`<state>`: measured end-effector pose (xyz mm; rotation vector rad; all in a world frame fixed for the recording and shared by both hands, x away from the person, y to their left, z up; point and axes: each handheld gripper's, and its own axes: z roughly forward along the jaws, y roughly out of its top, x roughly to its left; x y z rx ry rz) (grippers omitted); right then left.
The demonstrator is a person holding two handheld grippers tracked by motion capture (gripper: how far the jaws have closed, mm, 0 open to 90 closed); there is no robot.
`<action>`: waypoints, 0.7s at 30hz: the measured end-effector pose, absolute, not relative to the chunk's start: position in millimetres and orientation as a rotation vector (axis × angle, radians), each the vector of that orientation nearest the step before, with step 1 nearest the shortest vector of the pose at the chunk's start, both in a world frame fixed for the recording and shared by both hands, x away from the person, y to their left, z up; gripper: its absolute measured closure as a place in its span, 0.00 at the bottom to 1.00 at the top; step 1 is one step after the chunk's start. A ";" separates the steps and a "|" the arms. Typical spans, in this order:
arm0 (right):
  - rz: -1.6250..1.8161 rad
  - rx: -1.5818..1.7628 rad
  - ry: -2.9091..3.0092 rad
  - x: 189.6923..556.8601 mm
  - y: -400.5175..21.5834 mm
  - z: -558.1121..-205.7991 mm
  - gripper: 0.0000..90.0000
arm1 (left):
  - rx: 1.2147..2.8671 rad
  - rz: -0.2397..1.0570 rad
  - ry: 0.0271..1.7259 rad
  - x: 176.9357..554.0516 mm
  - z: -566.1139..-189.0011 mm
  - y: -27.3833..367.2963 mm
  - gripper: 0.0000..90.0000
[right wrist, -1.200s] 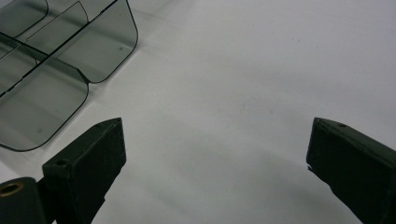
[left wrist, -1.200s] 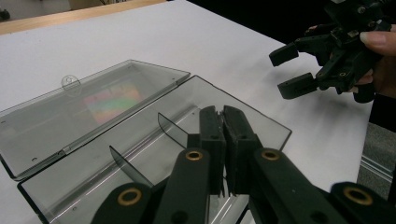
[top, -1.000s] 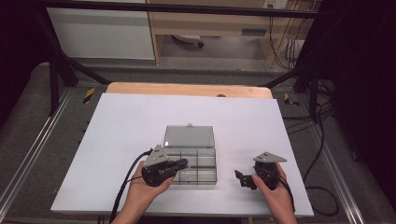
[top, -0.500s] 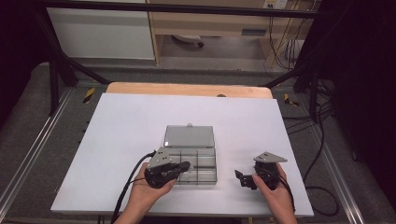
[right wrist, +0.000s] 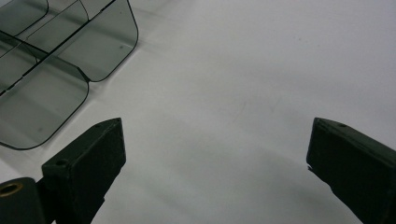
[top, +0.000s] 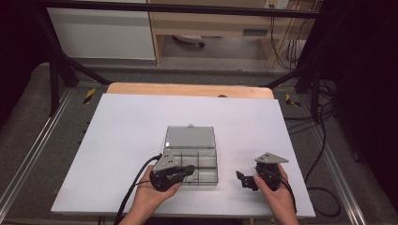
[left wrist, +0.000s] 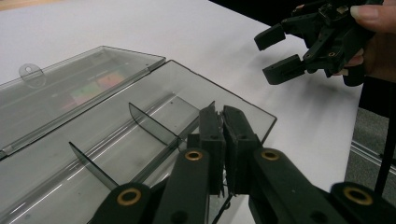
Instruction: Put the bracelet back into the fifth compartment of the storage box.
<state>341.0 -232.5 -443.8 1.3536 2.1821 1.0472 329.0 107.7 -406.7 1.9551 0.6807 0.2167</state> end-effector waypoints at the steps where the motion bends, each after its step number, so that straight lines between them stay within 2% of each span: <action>1: 1.047 1.355 2.183 341.0 -232.3 -443.9 0.06 | 1.957 0.217 0.680 328.8 -406.8 107.2 0.97; 21: 1.045 1.352 2.190 341.0 -231.7 -444.1 0.06 | 1.993 0.258 0.724 335.8 -411.5 113.5 0.97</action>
